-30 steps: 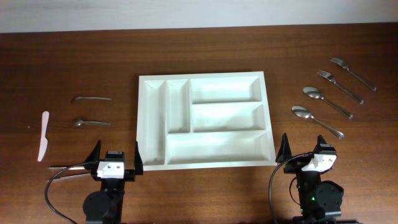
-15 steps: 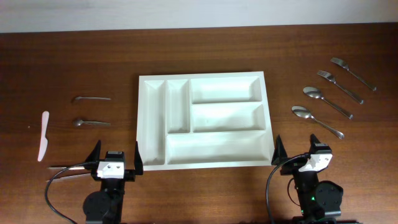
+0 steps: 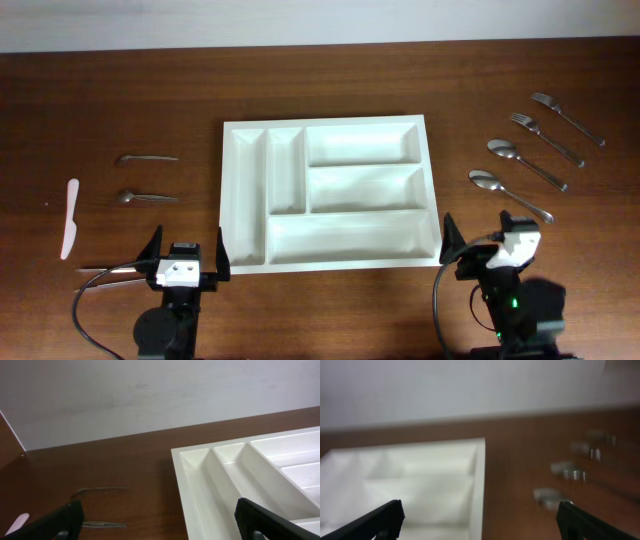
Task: Pack container
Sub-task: 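Raise the right gripper and move it back toward the silver cutlery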
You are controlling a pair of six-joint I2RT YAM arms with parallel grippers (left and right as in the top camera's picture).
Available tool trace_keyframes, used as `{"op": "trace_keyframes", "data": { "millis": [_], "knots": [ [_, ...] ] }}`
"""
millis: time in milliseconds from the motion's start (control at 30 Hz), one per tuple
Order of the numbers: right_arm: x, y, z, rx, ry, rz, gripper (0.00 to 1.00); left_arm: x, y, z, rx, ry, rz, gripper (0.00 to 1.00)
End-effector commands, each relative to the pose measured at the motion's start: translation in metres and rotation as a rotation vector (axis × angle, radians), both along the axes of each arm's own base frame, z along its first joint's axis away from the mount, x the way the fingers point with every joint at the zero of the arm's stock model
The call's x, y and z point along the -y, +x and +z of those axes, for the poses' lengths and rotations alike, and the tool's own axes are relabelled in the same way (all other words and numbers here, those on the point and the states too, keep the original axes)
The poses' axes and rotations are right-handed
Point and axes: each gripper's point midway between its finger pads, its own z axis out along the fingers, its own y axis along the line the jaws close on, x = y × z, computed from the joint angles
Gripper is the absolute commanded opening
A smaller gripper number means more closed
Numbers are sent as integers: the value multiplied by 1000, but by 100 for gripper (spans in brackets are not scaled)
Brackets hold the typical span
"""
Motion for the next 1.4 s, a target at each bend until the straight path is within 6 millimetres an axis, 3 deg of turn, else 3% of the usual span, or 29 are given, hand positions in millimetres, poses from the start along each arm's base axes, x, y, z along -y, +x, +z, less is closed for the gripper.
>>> {"op": "trace_keyframes", "data": {
  "millis": [0,133,367,567,800,933,1067,1367],
  "knots": [
    [-5,5,-11,-147,-12,24,99,1,0,-2,-6,11,-6,99],
    [-5,12,-13,-256,-15,25,99,1,0,-2,-6,11,-6,99],
    [-3,18,32,-253,-19,13,99,1,0,-2,-6,11,-6,99],
    [18,-9,51,-359,-66,-98,99,1,0,-2,-6,11,-6,99],
    [20,-53,77,-465,-75,-93,99,1,0,-2,-6,11,-6,99],
    [5,-70,96,-469,-33,-12,99,1,0,-2,-6,11,-6,99],
    [-18,-78,105,-465,30,108,99,1,0,-2,-6,11,-6,99],
    [-17,-75,105,-462,28,106,99,1,0,-2,-6,11,-6,99]
  ]
}}
